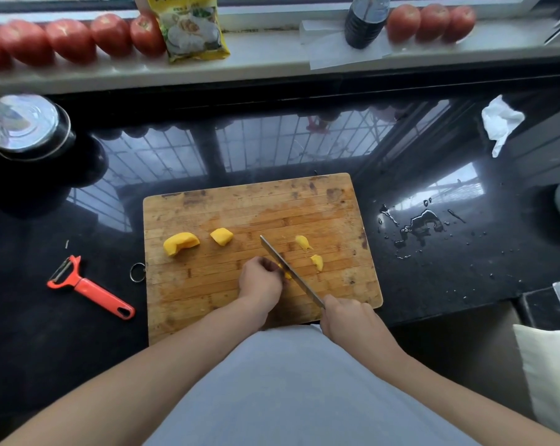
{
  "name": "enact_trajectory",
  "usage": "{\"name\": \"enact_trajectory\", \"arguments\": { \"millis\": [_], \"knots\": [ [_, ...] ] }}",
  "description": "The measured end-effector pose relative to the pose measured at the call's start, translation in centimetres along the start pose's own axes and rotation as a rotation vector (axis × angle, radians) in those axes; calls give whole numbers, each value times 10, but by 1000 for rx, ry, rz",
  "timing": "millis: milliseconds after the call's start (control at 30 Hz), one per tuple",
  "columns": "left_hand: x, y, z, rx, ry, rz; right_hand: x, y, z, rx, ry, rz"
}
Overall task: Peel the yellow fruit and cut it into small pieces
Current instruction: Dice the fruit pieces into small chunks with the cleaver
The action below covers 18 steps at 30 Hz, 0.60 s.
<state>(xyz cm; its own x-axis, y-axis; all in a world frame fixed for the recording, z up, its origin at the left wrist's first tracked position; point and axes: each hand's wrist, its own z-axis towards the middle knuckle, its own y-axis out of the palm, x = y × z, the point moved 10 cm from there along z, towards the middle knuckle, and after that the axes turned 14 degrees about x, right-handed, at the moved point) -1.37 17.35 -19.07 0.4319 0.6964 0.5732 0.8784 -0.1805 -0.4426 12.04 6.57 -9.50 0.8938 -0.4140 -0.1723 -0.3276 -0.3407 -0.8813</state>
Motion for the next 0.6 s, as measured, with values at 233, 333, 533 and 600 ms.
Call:
{"name": "enact_trajectory", "arguments": {
  "millis": [233, 333, 533, 600],
  "knots": [
    [4, -2, 1, 12, 52, 50, -24, -3, 32, 50, 9, 62],
    [8, -5, -3, 17, 81, 77, -33, -15, 47, 127, -5, 138],
    [44, -7, -18, -101, 549, 433, 9, -26, 36, 216, 118, 240],
    [64, 1, -35, -157, 986, 770, 20, -27, 32, 229, 139, 217]
  ]
}}
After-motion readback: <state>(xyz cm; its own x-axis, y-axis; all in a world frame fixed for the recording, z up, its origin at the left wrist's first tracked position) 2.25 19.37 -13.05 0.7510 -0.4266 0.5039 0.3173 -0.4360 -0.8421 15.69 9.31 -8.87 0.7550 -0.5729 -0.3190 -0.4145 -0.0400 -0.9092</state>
